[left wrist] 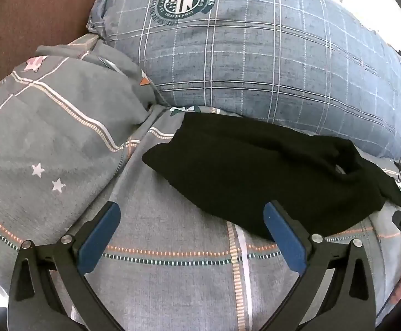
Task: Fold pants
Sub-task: 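Move both grippers toward the black pants on the bedsheet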
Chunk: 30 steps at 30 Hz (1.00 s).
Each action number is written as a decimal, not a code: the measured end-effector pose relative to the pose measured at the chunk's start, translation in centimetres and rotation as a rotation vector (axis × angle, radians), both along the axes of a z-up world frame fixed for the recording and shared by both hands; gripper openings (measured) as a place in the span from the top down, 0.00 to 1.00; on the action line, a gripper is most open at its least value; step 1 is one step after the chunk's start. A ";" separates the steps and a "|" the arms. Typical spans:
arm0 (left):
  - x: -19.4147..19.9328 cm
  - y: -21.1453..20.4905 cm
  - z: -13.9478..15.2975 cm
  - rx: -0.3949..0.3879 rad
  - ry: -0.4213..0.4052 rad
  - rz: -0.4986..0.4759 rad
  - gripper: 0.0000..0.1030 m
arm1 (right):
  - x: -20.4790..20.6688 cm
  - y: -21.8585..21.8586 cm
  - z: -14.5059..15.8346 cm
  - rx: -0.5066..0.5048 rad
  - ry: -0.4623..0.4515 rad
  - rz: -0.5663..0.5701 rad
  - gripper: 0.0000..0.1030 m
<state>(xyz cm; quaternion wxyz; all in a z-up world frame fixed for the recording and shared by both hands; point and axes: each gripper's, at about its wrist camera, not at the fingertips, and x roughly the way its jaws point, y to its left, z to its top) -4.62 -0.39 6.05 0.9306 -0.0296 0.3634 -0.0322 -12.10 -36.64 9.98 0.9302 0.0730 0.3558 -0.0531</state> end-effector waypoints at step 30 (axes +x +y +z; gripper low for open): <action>2.9 -0.2 -2.5 -0.191 0.143 -0.028 0.00 | 1.3 -5.1 -1.6 0.260 0.050 -0.025 0.02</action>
